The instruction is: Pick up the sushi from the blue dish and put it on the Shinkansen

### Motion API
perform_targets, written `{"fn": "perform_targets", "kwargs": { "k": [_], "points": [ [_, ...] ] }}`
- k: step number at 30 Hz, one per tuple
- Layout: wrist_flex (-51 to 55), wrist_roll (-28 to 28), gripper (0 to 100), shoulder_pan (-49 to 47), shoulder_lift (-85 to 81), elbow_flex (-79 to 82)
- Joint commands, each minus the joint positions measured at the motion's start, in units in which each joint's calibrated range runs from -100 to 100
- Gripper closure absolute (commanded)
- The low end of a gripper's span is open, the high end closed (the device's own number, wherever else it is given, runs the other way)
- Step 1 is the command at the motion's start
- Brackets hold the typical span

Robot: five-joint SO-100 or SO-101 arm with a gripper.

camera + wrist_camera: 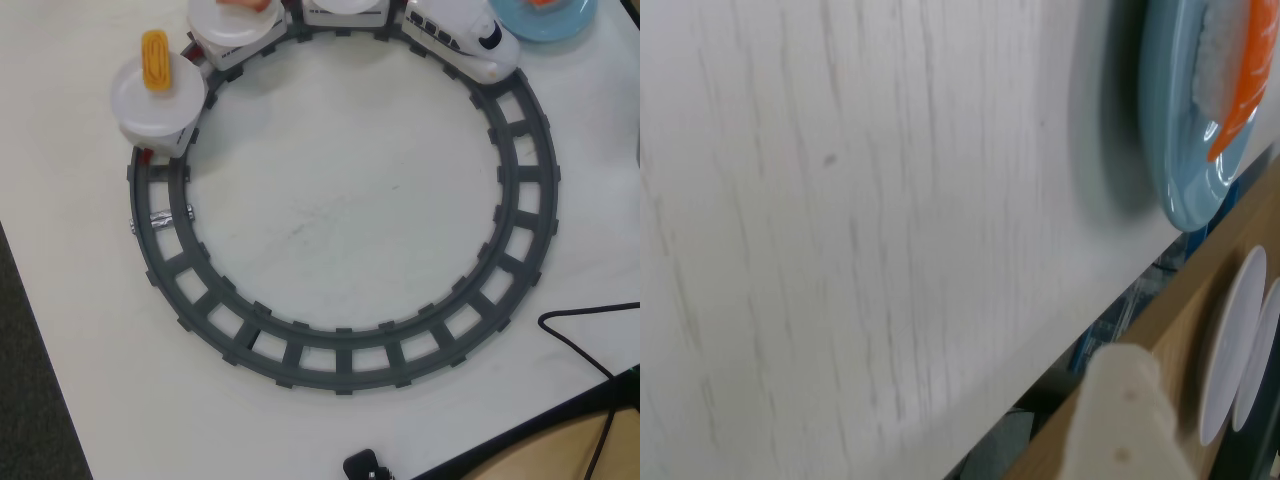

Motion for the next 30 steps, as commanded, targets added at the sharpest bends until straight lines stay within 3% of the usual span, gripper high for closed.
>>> {"fn": "perform_targets", "kwargs": {
  "k": [1, 12, 19, 25, 30],
  "points": [
    [4.2, 0.2, 71, 0.2, -0.8, -0.2],
    [3.6, -0.4, 71, -0.4, -0.9, -0.5],
    [6.7, -8.0, 70, -0.9, -0.4, -14.2],
    [8.5, -8.5, 70, -8.2, -0.3, -22.5],
    [8.0, -8.6, 71, -8.6, 4.6, -24.5]
  ]
}}
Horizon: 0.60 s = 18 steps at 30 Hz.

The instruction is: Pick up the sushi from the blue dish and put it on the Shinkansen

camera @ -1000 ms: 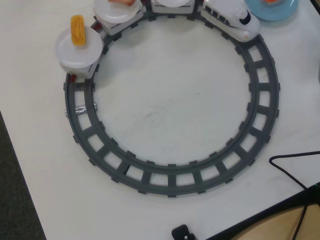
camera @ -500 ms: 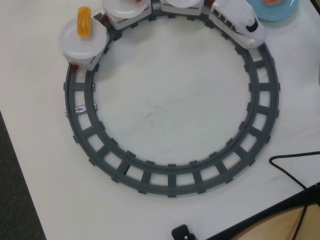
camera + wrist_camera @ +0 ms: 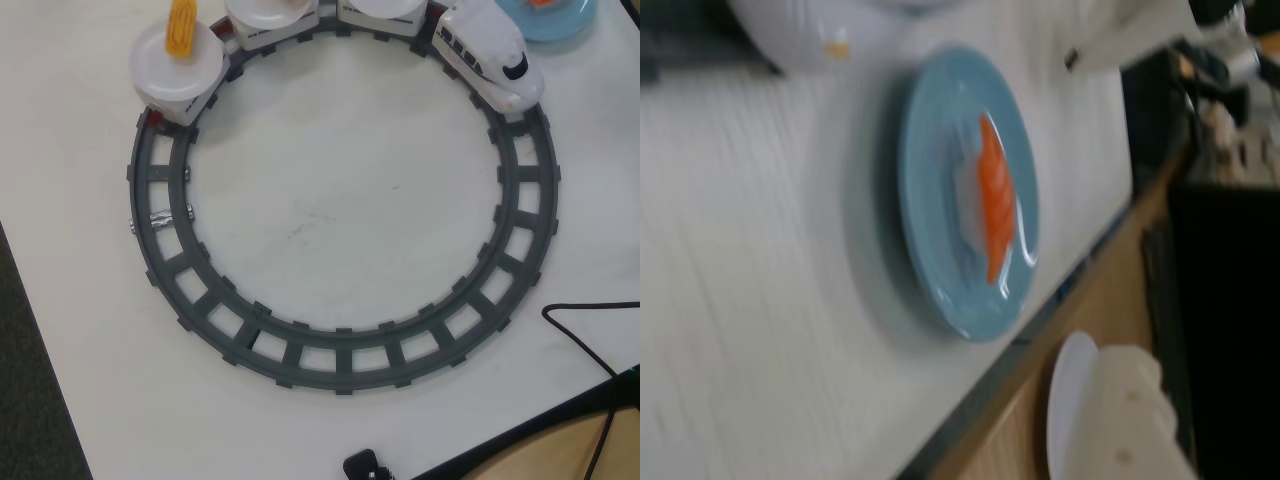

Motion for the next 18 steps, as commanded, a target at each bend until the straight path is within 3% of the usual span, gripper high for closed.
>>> {"fn": "perform_targets", "kwargs": {
  "k": [1, 10, 18],
  "points": [
    [0.4, -0.2, 70, 0.3, 5.1, -6.1],
    [6.7, -2.5, 70, 0.2, 28.4, -33.5],
    [0.1, -6.7, 71, 2.6, 58.8, -47.5]
  ]
}}
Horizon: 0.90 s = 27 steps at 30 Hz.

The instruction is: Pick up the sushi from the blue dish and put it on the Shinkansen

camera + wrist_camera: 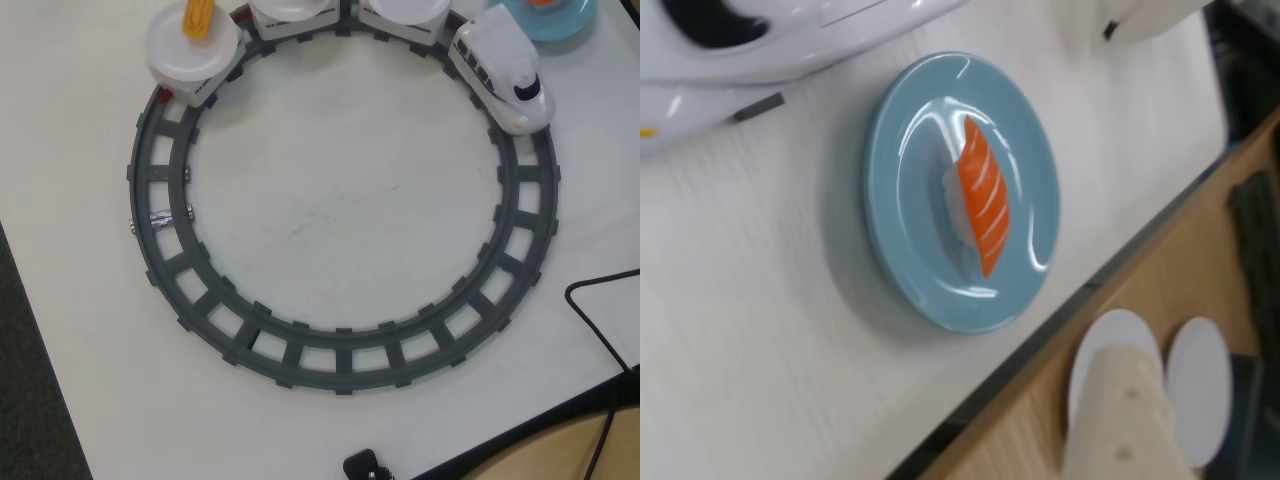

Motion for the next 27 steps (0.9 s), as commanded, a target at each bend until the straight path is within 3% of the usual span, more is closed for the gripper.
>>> {"fn": "perform_targets", "kwargs": {
  "k": [1, 12, 17, 27],
  "points": [
    [-5.2, -1.8, 71, 2.7, 14.1, -7.8],
    [-8.1, -1.5, 71, 3.6, 46.4, -25.9],
    [-3.1, 3.2, 71, 3.0, 58.4, -39.5],
    [11.0, 5.2, 71, 4.5, 82.2, -69.0]
  ]
}}
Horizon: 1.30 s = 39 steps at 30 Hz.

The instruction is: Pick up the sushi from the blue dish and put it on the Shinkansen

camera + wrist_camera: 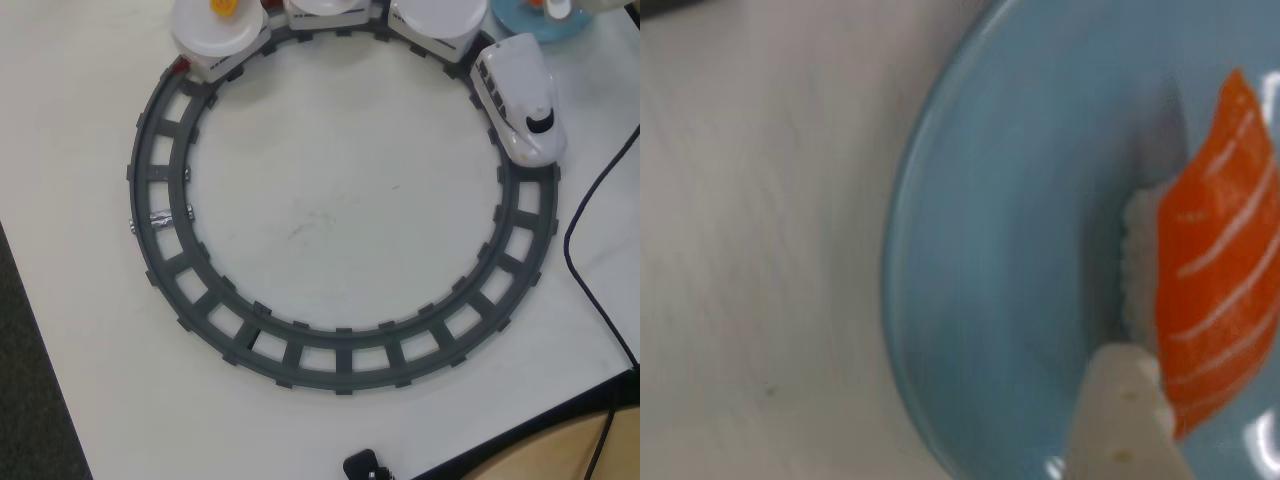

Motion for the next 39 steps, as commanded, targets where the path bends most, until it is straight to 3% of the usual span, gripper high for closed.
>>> {"fn": "perform_targets", "kwargs": {
  "k": [1, 12, 15, 19, 27, 39],
  "points": [
    [4.5, 0.4, 71, 1.5, 5.2, -12.0],
    [11.6, 1.4, 73, 0.3, 16.9, -23.7],
    [11.4, 1.7, 81, -0.3, 18.1, -23.9],
    [12.0, 1.6, 100, 0.0, 18.1, -26.3],
    [18.5, 1.7, 98, 0.8, 13.3, -28.2],
    [29.8, 2.8, 98, -3.8, -9.7, -27.3]
  ]
}}
